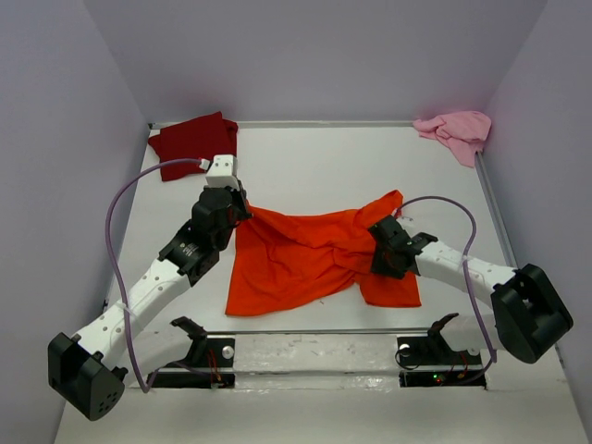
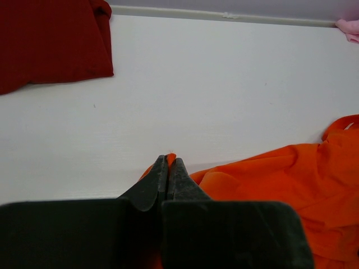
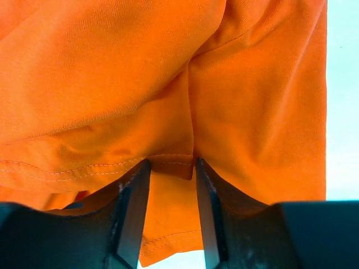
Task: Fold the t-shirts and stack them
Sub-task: Flatten the tshirt out
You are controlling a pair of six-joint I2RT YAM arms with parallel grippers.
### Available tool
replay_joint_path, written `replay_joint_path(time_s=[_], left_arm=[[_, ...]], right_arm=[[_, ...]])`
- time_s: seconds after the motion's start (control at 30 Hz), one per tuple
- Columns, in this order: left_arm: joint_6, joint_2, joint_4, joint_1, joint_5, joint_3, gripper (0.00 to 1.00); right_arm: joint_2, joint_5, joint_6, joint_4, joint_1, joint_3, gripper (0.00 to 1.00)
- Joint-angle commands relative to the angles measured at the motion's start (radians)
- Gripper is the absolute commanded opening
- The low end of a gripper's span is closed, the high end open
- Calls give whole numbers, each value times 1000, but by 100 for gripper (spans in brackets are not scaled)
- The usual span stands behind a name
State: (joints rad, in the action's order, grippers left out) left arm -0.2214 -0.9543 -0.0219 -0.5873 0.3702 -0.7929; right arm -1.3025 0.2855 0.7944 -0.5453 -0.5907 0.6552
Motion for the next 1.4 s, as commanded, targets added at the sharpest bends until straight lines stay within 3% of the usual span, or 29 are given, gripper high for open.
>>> replay_joint_path(time_s=[0.0,0.27,0.4,0.47,0.63,0.87,1.0,1.37], left_arm=[[2,19,-52,1,10,7,0],[2,20,-52,1,12,11,0],[2,19,-52,1,10,11,0],[2,19,-52,1,12,11,0],[5,17,-52,1,12,11,0],[14,32,-50,0,36,14,0],[34,84,-18,-15,59,-17,0],[30,227,172,-26,87,-215,0]], right_arm=[[12,41,11,39,-6,3,42],[-1,40,3,54,-6,-3,17],[2,37,0,57,-6,-5,11],[0,35,-3,61,-6,-6,0],[15,30,-3,64,-6,-11,0],[198,1,-113,30,-6,59,0],[302,56,-198,-60,-6,231,0],[368,236,-382,-189,-6,576,0]])
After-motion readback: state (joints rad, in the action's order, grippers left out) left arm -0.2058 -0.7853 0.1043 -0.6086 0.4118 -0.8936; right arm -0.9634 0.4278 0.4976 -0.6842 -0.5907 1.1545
